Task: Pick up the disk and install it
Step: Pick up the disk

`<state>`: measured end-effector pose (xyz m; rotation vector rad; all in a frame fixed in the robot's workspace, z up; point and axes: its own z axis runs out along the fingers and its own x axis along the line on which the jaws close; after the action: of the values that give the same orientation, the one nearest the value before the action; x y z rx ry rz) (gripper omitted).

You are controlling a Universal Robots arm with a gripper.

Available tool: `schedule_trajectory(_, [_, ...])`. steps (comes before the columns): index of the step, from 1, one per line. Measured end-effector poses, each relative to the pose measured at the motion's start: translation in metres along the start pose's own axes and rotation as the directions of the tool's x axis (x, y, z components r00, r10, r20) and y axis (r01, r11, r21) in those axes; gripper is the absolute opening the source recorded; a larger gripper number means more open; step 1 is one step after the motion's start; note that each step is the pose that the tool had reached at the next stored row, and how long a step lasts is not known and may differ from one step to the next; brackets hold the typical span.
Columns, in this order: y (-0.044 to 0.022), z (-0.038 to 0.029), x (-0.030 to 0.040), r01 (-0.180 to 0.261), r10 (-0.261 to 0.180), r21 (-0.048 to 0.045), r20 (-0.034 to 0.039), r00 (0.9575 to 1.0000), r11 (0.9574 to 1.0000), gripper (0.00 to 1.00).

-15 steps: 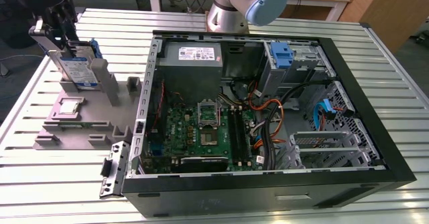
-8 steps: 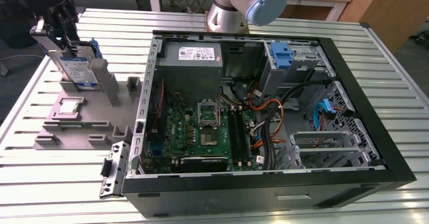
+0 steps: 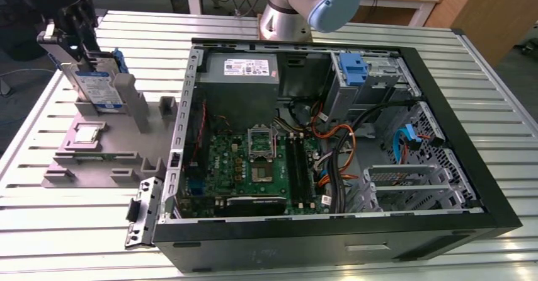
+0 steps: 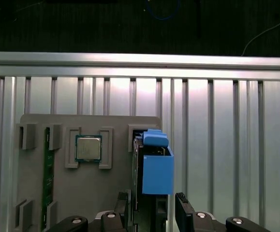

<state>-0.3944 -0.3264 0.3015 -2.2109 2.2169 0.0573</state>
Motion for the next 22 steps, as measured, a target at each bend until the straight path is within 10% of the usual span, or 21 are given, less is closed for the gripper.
schedule_trajectory(22, [0.0000, 0.0003, 0.0008, 0.000, 0.000, -0.0002, -0.0001, 1.0000, 1.0000, 0.41])
